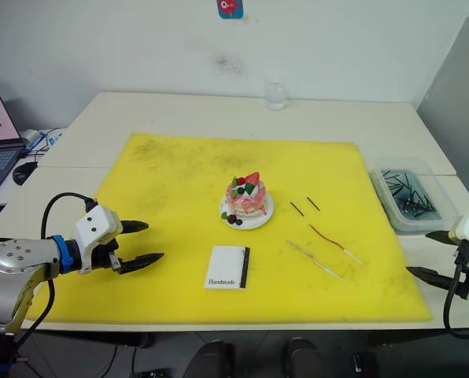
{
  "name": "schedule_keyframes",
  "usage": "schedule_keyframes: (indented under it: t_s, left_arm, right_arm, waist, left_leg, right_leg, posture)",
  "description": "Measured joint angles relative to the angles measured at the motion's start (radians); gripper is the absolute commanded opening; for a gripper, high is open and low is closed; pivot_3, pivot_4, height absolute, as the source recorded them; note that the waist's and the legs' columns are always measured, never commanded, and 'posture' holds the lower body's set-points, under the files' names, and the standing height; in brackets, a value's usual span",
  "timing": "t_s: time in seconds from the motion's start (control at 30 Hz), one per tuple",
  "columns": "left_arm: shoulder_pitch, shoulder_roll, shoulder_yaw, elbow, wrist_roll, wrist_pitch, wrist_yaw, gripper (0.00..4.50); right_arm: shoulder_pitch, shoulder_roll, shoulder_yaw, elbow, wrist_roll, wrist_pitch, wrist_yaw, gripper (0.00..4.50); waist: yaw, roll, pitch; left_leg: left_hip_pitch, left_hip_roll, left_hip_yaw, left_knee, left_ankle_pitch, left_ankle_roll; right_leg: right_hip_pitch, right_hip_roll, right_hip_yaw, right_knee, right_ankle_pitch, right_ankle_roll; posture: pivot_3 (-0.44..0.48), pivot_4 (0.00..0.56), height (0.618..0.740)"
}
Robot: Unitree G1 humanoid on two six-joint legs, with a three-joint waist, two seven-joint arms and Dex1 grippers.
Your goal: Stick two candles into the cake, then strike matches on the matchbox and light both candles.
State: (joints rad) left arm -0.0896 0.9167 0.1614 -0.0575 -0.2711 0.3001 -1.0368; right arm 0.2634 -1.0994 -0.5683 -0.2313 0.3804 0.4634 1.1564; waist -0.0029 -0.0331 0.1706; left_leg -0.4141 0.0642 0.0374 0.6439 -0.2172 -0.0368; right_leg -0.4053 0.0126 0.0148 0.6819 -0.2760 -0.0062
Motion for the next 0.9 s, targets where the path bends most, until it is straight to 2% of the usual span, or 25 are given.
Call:
schedule_keyframes:
  t_s: [0.3,0.5,0.9]
  left_arm:
    - [-0.027,0.001,-0.002,0.014,-0.055,0.067,-0.07,4.45]
    - [-0.063,-0.005,0.001,0.017,-0.087,0.082,-0.073,4.45]
    - [-0.037,-0.014,0.011,0.016,-0.095,0.07,-0.061,4.45]
  right_arm:
    - [-0.005,0.034,0.0,-0.001,-0.002,-0.007,0.0,4.5]
    - [-0.006,0.046,-0.002,-0.002,0.005,-0.014,0.002,4.5]
    - [-0.004,0.049,-0.019,0.0,0.005,-0.039,0.016,4.5]
  waist:
    - [0.0,0.0,0.0]
    - [0.0,0.0,0.0]
    - [-0.001,0.0,0.0]
  left_leg:
    - [0.0,0.0,0.0,0.0,0.0,0.0]
    - [0.0,-0.001,0.0,0.001,0.0,0.0]
    - [0.0,0.0,0.0,0.001,0.0,0.0]
  right_leg:
    - [0.0,0.0,0.0,0.0,0.0,0.0]
    - [0.0,0.001,0.0,0.0,0.0,0.0]
    - [0.0,0.001,0.0,0.0,0.0,0.0]
  posture:
    - [0.0,0.15,0.729]
    - [0.0,0.15,0.729]
    - [0.0,0.15,0.729]
